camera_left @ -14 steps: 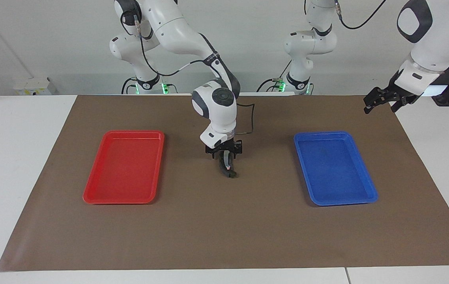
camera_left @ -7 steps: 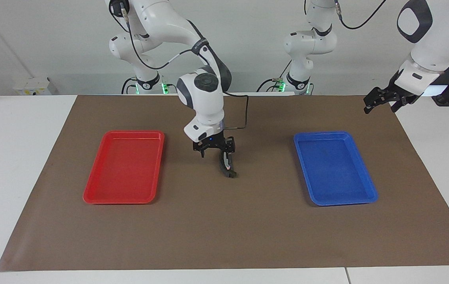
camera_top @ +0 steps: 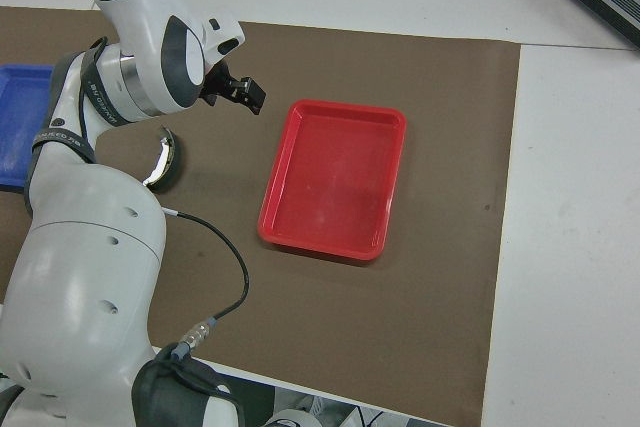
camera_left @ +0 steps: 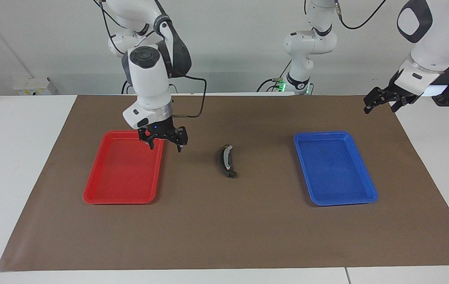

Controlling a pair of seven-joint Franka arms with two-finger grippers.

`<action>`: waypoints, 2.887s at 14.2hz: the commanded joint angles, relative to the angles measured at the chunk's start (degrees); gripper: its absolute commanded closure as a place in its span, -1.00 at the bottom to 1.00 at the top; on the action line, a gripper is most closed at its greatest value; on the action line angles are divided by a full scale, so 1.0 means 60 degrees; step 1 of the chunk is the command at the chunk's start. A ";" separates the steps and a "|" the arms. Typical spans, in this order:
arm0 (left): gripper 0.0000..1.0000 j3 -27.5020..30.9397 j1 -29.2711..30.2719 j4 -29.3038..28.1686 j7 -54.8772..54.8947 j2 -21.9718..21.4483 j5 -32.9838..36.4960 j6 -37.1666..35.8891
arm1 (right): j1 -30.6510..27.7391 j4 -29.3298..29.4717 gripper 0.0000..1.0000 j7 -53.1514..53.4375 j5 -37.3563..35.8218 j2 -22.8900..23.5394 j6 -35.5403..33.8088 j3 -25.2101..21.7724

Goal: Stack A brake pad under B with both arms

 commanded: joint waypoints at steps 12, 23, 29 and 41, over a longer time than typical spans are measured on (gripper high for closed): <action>-1.00 -0.0034 0.0087 -0.0030 0.0143 -0.0043 -0.0077 -0.0118 | -0.2994 -0.0245 -0.99 -0.2779 0.0272 -0.1915 -0.3214 0.0111; -1.00 -0.0034 0.0087 -0.0030 0.0143 -0.0043 -0.0077 -0.0118 | -0.2819 0.2674 -0.99 -0.2750 0.0653 -0.1080 -0.5020 0.0242; -1.00 -0.0034 0.0087 -0.0030 0.0143 -0.0057 -0.0077 -0.0118 | -0.2292 0.2308 -0.99 -0.2720 0.0184 -0.1329 -0.4902 0.0257; -1.00 -0.0034 0.0087 -0.0030 0.0143 -0.0043 -0.0077 -0.0118 | -0.2394 0.2338 -0.99 -0.2808 0.0477 -0.1344 -0.4844 0.0213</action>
